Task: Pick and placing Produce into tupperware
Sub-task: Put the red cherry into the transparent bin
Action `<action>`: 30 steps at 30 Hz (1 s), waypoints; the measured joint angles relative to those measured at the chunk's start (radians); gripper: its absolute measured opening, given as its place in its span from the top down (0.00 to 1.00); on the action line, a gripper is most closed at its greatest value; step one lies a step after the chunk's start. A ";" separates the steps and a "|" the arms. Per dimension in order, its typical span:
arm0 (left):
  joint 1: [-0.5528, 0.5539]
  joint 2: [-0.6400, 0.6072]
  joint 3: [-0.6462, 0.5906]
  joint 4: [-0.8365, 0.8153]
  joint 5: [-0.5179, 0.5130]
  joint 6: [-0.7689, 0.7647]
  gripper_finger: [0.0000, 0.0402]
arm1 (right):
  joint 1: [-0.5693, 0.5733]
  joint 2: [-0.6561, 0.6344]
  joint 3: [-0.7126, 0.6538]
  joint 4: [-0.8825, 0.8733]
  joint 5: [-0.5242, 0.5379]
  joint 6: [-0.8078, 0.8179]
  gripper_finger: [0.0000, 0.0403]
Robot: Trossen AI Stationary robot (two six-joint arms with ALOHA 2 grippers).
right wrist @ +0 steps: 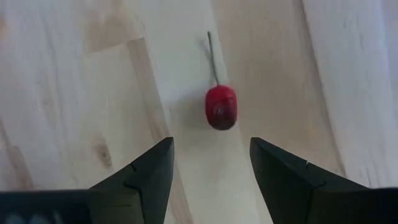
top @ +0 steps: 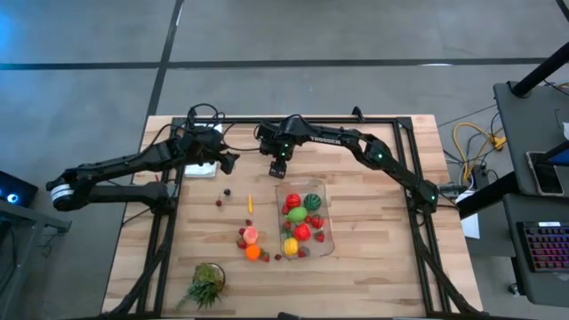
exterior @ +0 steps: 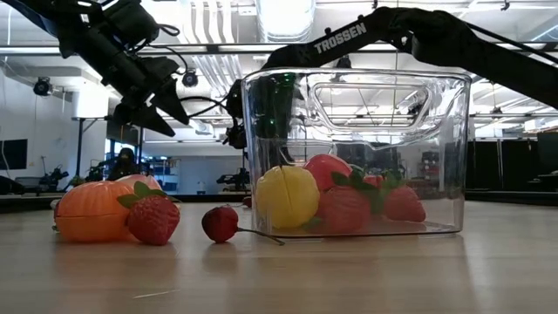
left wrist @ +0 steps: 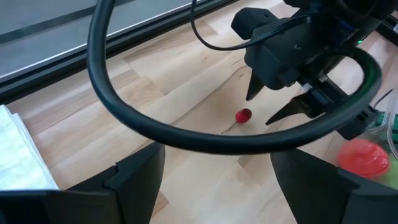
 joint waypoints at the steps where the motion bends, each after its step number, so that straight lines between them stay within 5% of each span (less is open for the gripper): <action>1: 0.000 0.000 0.000 0.000 0.000 0.000 0.31 | 0.000 0.000 0.000 0.001 0.020 0.000 0.50; 30: 0.000 0.000 -0.003 -0.001 0.000 0.001 0.31 | 0.021 0.019 -0.004 0.095 0.068 -0.013 0.50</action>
